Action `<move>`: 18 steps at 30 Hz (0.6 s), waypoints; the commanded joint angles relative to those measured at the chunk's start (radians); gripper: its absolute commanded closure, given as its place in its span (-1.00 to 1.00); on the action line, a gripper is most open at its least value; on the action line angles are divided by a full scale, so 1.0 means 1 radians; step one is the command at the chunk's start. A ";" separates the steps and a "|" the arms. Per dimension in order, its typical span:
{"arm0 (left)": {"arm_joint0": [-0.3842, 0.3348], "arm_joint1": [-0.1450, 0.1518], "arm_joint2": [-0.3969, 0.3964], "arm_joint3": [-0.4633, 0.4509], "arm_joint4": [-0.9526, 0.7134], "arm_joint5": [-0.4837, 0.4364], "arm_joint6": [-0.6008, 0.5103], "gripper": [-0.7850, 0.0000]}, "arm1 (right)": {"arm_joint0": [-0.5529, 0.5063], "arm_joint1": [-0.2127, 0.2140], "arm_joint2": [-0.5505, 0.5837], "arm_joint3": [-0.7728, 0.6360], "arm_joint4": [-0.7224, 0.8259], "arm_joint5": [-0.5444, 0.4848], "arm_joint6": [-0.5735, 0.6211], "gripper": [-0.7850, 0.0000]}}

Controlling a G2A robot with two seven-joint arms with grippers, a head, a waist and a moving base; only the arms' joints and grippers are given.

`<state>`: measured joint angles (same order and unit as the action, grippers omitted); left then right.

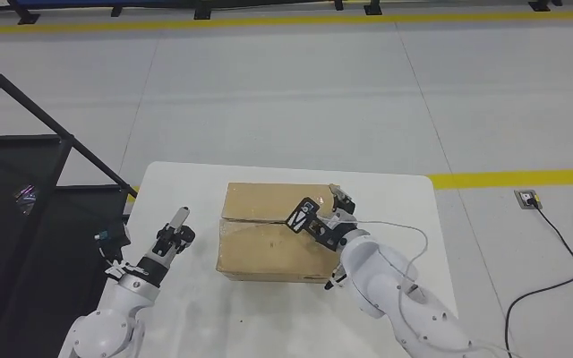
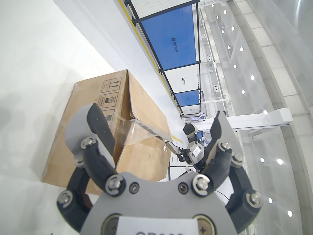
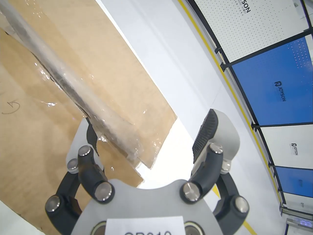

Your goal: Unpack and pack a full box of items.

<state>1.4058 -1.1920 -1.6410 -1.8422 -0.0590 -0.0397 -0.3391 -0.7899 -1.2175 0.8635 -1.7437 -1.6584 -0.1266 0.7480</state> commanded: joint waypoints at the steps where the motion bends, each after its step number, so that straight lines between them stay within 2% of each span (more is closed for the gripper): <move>1: 0.000 0.000 0.000 0.002 -0.002 -0.001 0.002 -1.00 | 0.011 -0.004 0.002 0.012 0.004 -0.007 -0.001 -1.00; 9: 0.000 0.000 0.002 0.007 -0.006 -0.003 0.009 -1.00 | 0.042 -0.029 0.001 0.063 0.011 0.039 -0.028 -1.00; 13: -0.001 0.000 0.005 0.011 -0.006 -0.003 0.012 -1.00 | 0.040 -0.035 0.013 0.070 0.024 0.023 -0.042 -1.00; 18: -0.002 0.000 0.010 0.012 -0.003 -0.004 0.014 -1.00 | 0.067 -0.045 0.020 0.113 0.076 -0.051 -0.004 -1.00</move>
<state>1.4037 -1.1924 -1.6318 -1.8303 -0.0631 -0.0437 -0.3256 -0.7295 -1.2609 0.8822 -1.6402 -1.5951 -0.1669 0.7413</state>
